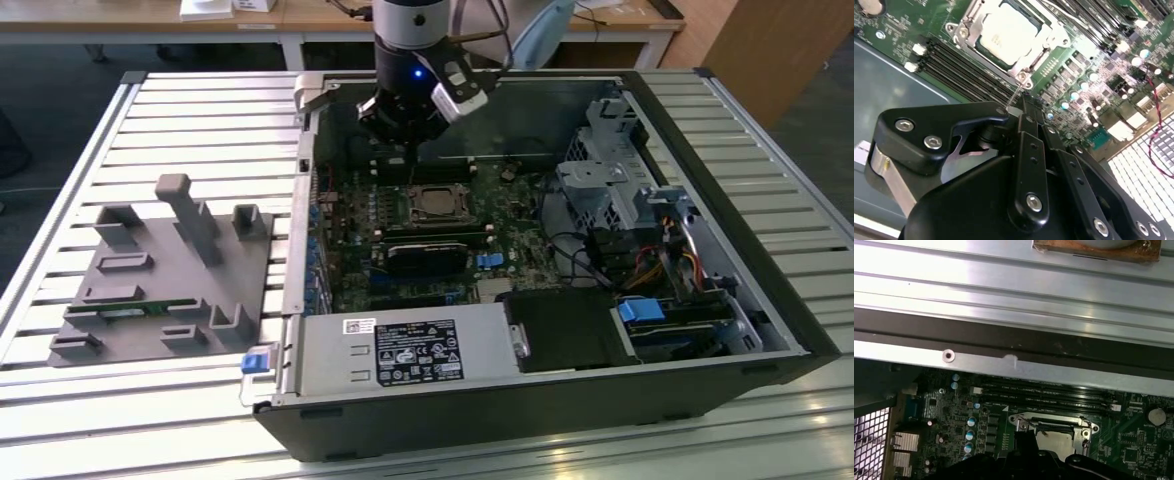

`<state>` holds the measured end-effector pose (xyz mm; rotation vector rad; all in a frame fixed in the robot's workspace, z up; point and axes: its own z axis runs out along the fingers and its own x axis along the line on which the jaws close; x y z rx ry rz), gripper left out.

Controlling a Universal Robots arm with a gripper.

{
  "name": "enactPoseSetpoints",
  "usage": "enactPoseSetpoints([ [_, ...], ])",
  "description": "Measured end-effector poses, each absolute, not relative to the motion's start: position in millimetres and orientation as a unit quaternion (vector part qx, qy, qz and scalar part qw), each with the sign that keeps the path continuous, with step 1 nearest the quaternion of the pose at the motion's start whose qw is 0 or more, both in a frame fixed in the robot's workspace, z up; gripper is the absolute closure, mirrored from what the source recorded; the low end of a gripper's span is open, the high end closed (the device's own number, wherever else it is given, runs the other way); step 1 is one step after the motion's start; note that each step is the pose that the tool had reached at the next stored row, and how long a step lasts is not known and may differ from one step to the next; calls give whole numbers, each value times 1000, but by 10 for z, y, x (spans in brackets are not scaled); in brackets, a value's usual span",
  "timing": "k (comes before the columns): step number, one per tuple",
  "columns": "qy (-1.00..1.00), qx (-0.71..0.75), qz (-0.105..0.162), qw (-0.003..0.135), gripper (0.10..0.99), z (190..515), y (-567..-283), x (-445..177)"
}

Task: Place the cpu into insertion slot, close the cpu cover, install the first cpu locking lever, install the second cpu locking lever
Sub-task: 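Install the first cpu locking lever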

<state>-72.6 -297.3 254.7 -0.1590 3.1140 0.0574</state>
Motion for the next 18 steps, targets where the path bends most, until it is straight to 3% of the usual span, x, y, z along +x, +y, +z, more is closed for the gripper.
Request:
enactPoseSetpoints([
  [18, 999, -31, 22, 12, 980, 2430, -2921, -529],
])
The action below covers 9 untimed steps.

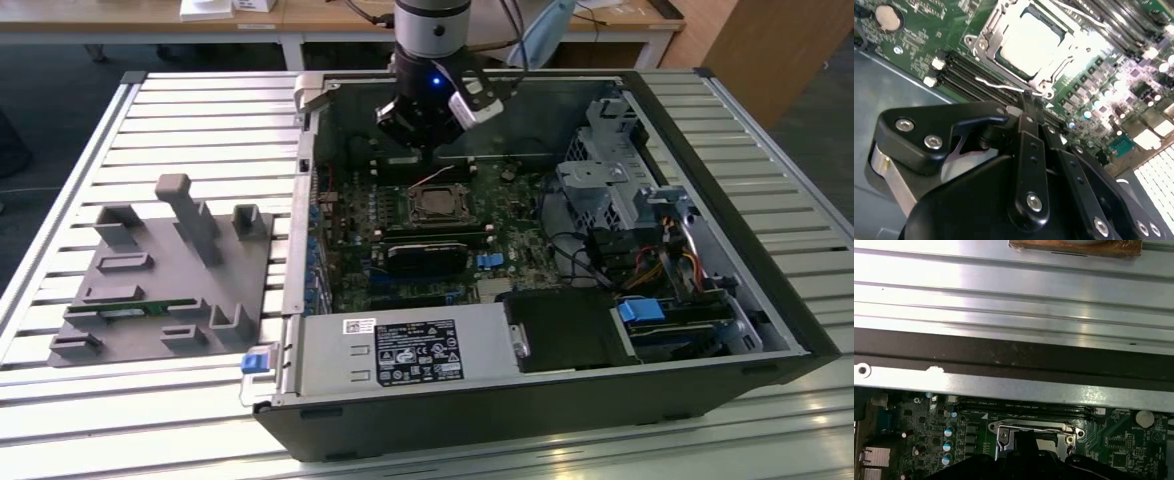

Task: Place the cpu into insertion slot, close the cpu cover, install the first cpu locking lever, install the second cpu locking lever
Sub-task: 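Install the first cpu locking lever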

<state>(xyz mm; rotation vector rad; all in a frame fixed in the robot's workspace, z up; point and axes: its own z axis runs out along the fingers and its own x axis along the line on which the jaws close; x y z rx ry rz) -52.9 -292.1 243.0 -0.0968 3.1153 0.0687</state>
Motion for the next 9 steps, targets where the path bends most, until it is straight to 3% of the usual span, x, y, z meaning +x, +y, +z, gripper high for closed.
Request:
enactPoseSetpoints([
  [9, 999, -28, 22, 12, 980, 2344, -2872, -441],
])
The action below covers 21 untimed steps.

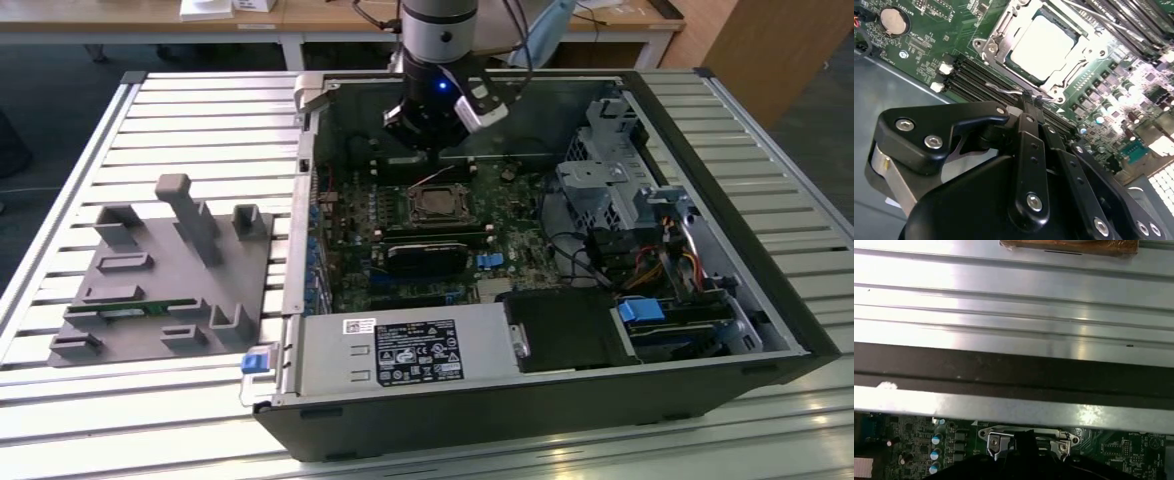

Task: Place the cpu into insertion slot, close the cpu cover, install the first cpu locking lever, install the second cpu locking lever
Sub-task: 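Install the first cpu locking lever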

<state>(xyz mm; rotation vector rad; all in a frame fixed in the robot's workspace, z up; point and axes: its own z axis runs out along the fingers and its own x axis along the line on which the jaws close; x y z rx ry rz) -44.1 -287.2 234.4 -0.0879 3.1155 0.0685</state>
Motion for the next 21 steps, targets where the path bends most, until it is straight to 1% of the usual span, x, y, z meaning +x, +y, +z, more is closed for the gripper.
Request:
enactPoseSetpoints([
  [21, 999, -26, 22, 12, 980, 2218, -2788, -309],
])
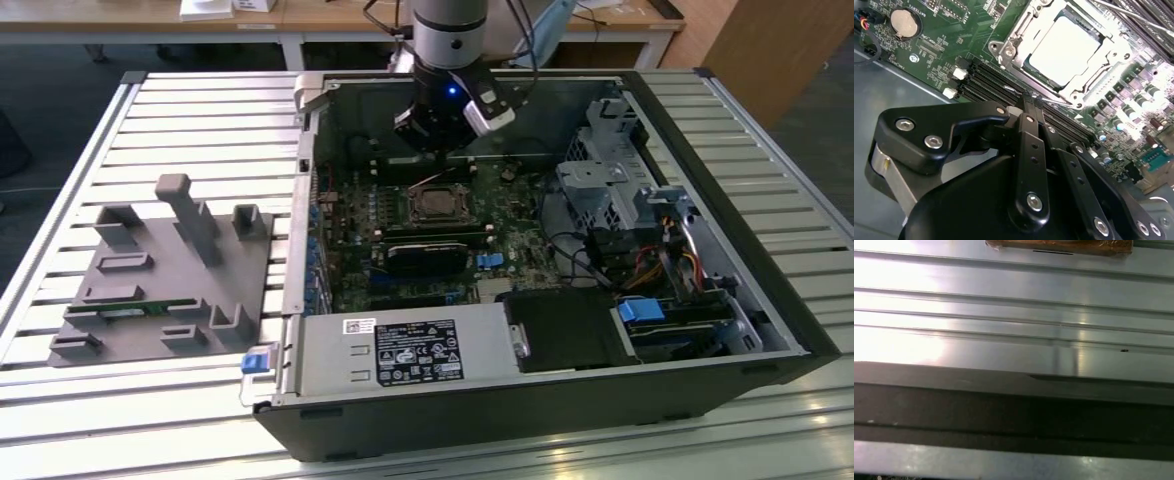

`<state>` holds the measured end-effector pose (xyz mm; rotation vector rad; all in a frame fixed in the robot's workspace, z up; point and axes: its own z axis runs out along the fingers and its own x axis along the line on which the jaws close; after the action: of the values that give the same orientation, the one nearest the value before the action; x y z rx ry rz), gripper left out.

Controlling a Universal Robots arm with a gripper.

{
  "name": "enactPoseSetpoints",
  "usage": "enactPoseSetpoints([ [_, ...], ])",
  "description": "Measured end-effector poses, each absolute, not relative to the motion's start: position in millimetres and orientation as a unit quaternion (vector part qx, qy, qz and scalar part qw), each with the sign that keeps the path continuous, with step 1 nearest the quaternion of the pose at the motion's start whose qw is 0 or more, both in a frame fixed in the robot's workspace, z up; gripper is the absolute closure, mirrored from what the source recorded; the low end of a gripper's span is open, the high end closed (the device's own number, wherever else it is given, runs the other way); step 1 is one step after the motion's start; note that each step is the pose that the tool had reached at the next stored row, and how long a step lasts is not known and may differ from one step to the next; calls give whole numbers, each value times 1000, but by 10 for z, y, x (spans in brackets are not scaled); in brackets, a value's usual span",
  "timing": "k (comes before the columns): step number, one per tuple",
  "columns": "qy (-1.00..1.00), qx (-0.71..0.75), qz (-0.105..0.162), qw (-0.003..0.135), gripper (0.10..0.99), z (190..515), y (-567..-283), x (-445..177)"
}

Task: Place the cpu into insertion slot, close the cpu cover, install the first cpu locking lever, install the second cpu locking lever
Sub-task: 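Install the first cpu locking lever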

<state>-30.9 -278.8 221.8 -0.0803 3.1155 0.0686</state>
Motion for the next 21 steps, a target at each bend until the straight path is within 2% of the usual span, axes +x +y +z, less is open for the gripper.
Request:
enactPoseSetpoints([
  [21, 999, -25, 20, 12, 980, 2041, -2781, -213],
])
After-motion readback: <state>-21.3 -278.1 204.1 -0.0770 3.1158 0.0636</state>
